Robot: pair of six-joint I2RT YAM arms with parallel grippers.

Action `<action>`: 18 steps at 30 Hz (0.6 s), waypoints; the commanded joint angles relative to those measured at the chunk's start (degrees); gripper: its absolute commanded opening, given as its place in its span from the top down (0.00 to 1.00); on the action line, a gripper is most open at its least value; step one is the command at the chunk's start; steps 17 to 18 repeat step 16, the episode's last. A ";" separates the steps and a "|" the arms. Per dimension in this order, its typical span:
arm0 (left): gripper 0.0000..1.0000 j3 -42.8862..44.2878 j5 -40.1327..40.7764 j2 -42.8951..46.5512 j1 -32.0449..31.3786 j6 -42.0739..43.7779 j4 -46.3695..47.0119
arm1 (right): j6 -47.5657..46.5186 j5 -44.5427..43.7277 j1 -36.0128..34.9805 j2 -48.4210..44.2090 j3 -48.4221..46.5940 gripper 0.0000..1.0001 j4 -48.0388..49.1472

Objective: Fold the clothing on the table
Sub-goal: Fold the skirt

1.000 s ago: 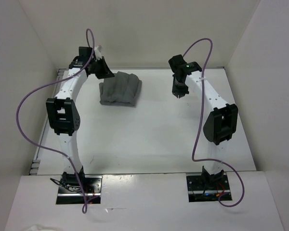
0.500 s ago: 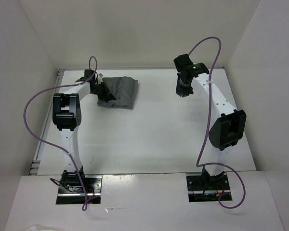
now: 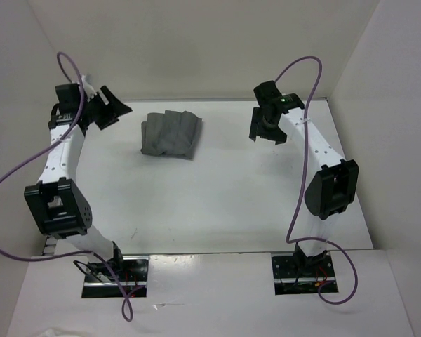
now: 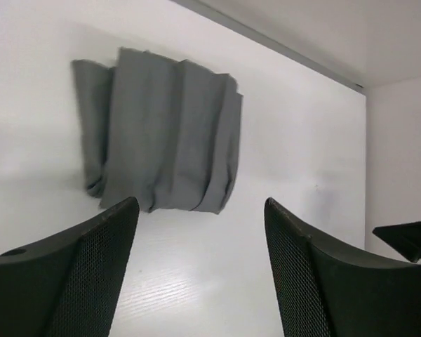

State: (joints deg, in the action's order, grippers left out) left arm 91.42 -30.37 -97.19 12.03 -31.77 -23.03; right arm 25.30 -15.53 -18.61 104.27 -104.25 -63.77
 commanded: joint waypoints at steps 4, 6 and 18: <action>0.21 -22.39 3.41 7.97 0.80 0.83 0.78 | 2.55 1.63 1.12 -7.39 8.76 0.21 5.83; 0.21 -29.78 0.85 9.38 0.80 -0.04 2.71 | 5.45 3.04 1.12 -9.42 12.73 0.21 10.40; 0.24 -37.02 4.16 13.86 -1.49 -2.08 4.40 | 13.45 12.19 0.16 -15.85 26.38 0.21 23.78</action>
